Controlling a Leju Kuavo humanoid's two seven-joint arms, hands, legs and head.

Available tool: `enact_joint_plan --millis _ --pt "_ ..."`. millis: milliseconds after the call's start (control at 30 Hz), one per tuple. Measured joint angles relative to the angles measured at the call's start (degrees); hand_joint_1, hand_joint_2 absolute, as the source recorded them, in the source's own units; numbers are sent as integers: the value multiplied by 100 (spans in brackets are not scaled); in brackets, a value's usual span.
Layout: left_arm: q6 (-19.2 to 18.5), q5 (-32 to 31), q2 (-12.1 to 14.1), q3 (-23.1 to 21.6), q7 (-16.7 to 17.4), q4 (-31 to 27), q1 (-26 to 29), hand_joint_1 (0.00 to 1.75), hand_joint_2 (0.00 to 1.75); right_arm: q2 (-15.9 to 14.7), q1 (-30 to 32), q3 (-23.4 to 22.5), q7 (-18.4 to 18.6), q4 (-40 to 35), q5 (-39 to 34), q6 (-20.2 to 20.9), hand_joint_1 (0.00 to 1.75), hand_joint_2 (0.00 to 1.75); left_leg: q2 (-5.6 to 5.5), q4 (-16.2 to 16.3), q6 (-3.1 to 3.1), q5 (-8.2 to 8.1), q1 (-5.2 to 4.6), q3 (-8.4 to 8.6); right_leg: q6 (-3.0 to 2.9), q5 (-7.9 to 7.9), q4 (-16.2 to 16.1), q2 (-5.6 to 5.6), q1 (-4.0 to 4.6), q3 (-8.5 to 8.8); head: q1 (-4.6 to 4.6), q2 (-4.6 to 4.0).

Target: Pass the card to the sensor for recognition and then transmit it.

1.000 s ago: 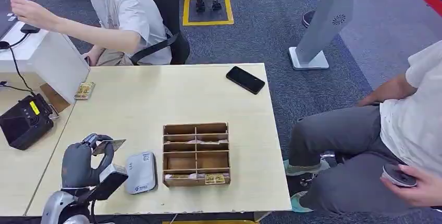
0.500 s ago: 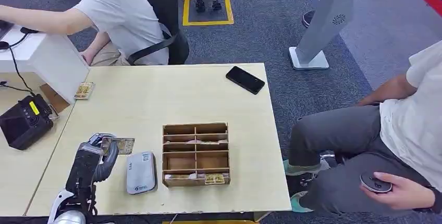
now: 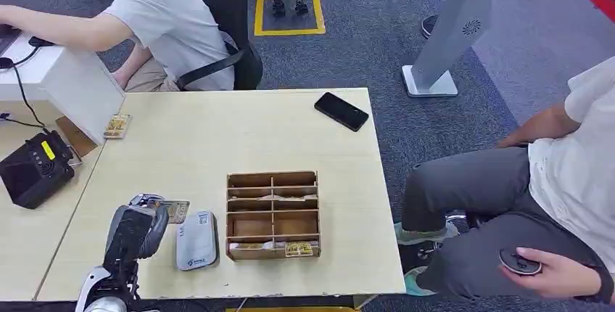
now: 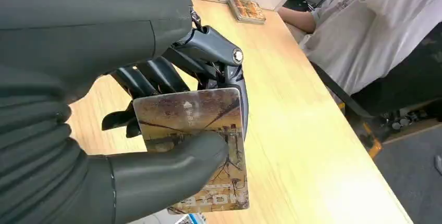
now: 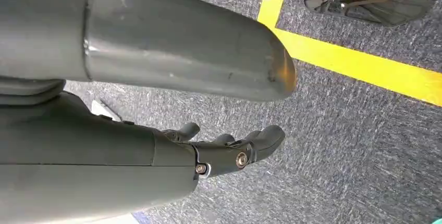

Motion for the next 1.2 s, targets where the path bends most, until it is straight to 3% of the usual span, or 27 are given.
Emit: enact_joint_plan --millis 400,1200 --pt "-173 -44 -63 -7 41 103 124 175 175 -17 -154 -44 -207 422 -26 -284 0 0 1 0 0 0 1 -1 0 0 0 0 0 0 -2 0" --pt "-212 -79 -149 -13 243 380 418 175 175 -24 -189 -112 -221 577 77 -328 0 0 0 0 -1 -1 0 0 0 0 0 0 0 0 0 0"
